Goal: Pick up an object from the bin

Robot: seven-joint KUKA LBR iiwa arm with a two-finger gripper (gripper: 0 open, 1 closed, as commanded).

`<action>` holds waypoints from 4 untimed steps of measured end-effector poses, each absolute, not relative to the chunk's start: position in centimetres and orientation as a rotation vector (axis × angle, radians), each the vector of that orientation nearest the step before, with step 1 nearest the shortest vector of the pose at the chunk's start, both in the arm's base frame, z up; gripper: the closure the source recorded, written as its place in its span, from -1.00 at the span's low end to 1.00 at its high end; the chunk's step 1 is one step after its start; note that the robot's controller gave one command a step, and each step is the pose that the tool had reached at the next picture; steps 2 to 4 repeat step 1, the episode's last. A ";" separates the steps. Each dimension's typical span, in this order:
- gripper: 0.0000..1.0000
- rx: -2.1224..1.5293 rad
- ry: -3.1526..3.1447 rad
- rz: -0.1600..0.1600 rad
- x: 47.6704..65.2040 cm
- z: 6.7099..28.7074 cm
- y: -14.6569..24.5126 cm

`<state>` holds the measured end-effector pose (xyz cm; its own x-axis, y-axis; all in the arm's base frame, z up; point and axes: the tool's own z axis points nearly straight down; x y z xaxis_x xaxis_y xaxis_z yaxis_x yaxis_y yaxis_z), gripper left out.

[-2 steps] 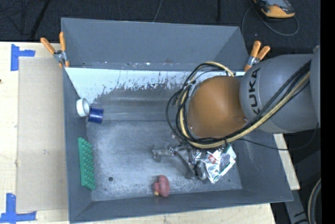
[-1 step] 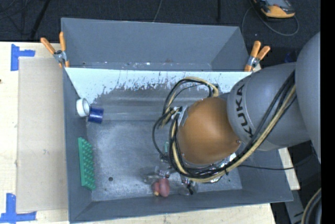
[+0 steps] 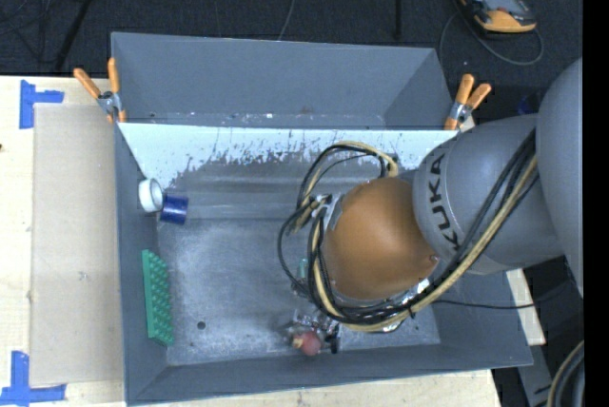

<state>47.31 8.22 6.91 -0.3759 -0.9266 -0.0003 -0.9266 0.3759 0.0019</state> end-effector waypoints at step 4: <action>1.00 1.706 -2.647 0.003 48.5 20.8 8.8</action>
Offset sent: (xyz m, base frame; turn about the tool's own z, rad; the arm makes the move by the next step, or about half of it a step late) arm 0.0101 0.0044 0.1348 0.0358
